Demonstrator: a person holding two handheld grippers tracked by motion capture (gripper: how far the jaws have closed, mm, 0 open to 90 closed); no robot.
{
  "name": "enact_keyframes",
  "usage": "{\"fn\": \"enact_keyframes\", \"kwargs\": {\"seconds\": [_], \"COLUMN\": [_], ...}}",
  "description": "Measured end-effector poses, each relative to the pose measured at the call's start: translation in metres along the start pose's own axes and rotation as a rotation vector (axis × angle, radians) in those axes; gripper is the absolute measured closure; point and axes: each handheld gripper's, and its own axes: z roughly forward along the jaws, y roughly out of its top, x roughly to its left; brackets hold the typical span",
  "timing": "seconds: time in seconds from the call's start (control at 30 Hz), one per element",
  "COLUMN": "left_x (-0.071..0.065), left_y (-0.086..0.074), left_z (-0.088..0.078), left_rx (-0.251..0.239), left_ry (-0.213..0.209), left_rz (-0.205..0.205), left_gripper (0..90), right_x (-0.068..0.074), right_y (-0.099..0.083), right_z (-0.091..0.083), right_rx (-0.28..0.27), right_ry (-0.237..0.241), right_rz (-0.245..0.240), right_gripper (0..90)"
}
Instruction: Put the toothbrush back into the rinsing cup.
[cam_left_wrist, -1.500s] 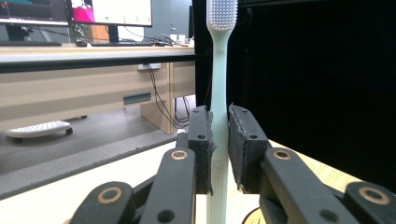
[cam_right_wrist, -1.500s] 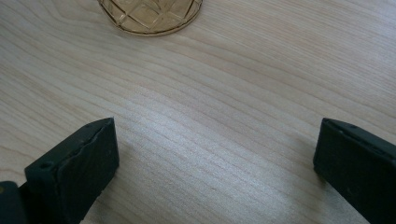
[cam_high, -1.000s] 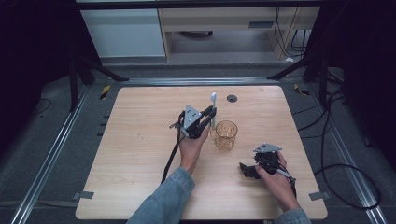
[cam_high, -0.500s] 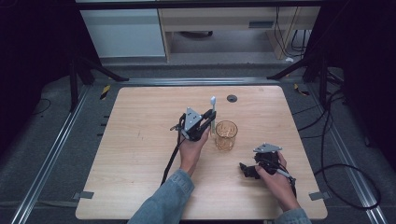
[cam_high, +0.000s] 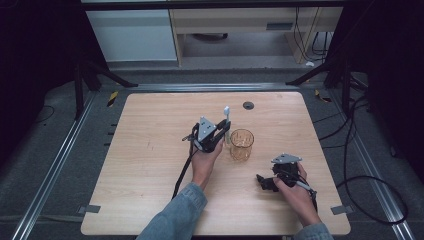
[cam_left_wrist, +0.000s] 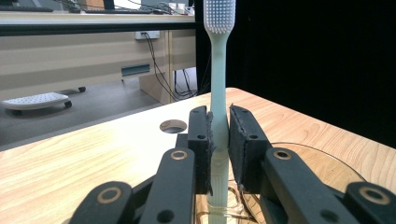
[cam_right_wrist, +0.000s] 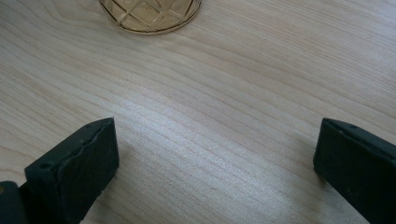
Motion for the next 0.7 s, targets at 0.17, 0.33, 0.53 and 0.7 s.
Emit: {"fn": "enact_keyframes", "kwargs": {"seconds": [0.17,0.33,0.53,0.7], "left_x": [-0.001,0.000,0.000,0.000], "left_y": [-0.004,-0.005,-0.011,-0.013], "left_z": [0.001,0.002,0.002,0.003], "left_rx": [0.020,0.024,0.035,0.040], "left_ry": [-0.001,-0.003,-0.002,-0.003], "left_rz": [0.005,0.002,-0.002,-0.004], "left_gripper": [78.6,78.6,78.5,78.4], "right_x": [0.000,0.000,0.000,0.000], "right_y": [0.000,0.000,0.000,0.000], "right_z": [0.000,0.000,0.000,0.000], "right_rx": [0.001,0.001,0.000,0.000], "right_ry": [0.000,0.000,0.000,0.000], "right_rz": [0.002,0.001,0.002,0.002], "right_gripper": [0.4,0.4,0.4,0.4]}}
